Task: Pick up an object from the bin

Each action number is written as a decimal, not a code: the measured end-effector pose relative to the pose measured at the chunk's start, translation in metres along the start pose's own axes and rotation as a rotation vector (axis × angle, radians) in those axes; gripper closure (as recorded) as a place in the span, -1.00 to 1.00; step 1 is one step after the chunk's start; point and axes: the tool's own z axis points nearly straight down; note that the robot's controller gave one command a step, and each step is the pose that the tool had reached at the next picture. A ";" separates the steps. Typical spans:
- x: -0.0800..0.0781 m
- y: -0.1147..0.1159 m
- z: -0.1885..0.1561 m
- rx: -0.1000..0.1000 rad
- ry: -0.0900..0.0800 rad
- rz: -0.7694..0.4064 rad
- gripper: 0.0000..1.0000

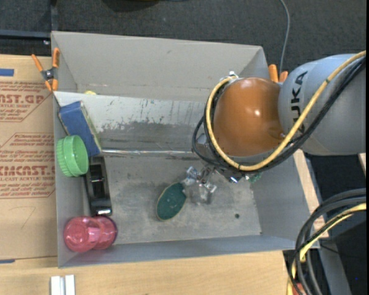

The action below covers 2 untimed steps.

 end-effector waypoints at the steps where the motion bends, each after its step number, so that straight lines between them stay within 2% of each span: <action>1: -0.006 -0.013 0.057 -0.005 0.011 0.051 1.00; 2: -0.057 0.043 0.032 0.004 -0.005 -0.028 1.00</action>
Offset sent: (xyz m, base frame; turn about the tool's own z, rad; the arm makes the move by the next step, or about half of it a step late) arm 0.0096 0.0698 -0.0312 -0.0280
